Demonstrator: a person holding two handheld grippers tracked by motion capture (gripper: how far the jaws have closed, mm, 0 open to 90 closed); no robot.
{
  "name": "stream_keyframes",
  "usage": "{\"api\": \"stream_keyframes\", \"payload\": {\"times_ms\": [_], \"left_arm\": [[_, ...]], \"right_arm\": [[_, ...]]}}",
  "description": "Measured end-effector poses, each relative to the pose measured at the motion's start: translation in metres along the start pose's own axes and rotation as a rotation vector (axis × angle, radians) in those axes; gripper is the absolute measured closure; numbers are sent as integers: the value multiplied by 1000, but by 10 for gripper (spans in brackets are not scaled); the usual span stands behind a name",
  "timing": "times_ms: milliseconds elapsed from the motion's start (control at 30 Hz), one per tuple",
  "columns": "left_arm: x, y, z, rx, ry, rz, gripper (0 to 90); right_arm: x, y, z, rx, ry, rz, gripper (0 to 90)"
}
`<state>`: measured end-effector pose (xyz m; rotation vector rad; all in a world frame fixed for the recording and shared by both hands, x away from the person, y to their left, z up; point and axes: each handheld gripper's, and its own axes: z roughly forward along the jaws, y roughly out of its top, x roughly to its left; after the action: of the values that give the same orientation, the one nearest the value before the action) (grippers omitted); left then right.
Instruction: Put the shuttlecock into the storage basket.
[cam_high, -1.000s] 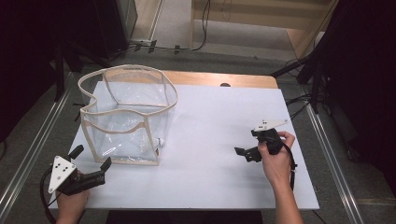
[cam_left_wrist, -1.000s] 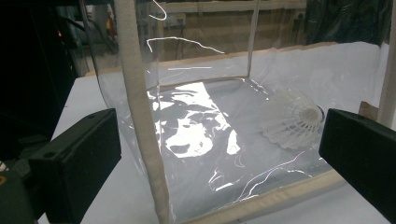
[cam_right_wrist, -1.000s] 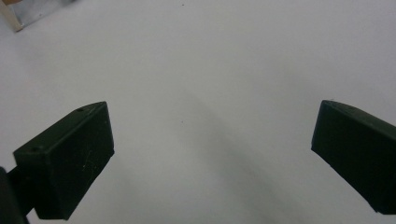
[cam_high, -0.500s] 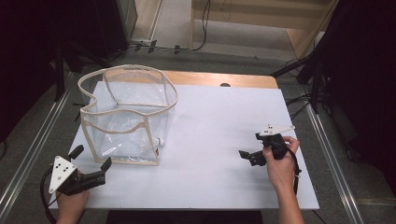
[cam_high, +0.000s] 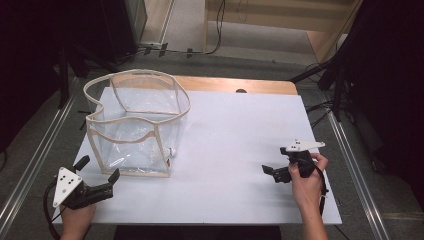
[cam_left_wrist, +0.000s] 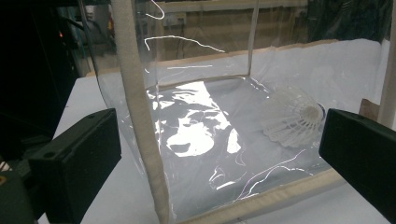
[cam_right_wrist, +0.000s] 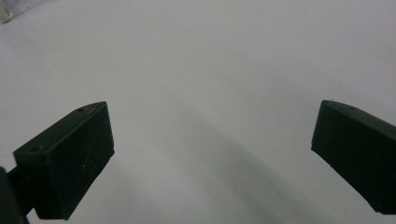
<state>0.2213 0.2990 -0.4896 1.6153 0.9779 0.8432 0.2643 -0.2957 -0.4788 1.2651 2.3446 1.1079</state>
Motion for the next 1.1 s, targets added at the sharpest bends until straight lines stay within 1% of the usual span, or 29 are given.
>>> {"api": "stream_keyframes", "payload": {"times_ms": [267,367,400,467,667,967,1100], "left_arm": [[0,0,0,-1,-1,7,0],[-1,0,0,2,0,10,0],[-1,0,0,1,1,10,0],[-1,0,0,1,1,12,0],[-2,0,0,3,2,14,0],[-2,0,0,4,1,15,0],[-2,0,0,2,2,13,0]], "right_arm": [[-4,-13,-6,-30,-9,32,0],[-4,-16,-8,-38,-7,25,0],[-4,-17,-9,-44,-5,12,0],[-4,-18,-11,-50,-3,2,0],[-7,-25,-20,-94,-19,15,0],[-13,-37,-29,-128,-33,36,0],[-14,-43,-32,-151,-36,33,0]]}}
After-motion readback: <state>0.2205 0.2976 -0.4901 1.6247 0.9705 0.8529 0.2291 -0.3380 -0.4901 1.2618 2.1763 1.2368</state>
